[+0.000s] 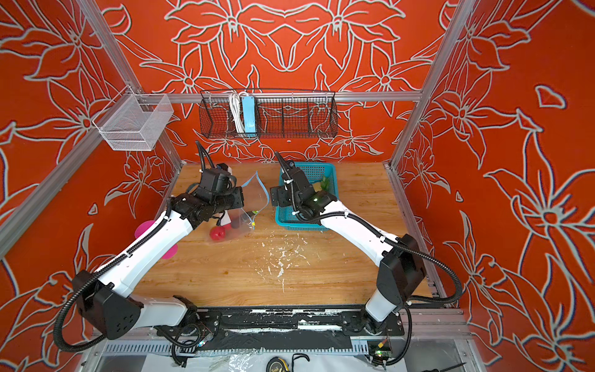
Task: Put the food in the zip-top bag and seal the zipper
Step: 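Withdraw the right gripper from the bag back over the basket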
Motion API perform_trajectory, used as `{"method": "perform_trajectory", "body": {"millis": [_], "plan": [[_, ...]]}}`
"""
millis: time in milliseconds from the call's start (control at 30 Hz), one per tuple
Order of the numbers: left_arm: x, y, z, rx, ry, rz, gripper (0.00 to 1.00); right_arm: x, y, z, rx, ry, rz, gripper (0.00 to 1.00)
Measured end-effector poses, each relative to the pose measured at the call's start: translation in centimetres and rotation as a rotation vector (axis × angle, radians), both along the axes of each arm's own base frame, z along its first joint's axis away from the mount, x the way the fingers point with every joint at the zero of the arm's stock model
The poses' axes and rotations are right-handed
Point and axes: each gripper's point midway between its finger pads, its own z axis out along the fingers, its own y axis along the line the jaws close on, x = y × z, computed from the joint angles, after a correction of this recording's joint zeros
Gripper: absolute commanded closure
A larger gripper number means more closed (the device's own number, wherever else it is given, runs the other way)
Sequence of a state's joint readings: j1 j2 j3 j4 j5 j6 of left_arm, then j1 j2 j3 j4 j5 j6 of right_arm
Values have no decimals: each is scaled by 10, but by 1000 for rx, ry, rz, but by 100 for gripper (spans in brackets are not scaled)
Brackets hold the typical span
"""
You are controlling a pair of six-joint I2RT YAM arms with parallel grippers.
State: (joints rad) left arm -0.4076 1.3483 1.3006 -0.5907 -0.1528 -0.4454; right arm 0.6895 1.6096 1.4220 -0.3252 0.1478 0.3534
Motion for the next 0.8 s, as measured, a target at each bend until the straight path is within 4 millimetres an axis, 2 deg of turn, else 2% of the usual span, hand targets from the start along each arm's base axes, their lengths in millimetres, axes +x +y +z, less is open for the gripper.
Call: {"method": "perform_trajectory", "body": {"millis": [167, 400, 533, 800], "plan": [[0, 0, 0, 0, 0, 0, 100, 9, -12, -9, -6, 30, -19, 2], [0, 0, 0, 0, 0, 0, 100, 19, -19, -56, -85, 136, -27, 2], [0, 0, 0, 0, 1, -1, 100, 25, -21, -74, -121, 176, -33, 2], [0, 0, 0, 0, 0, 0, 100, 43, -23, -73, -128, 175, -47, 2]]}}
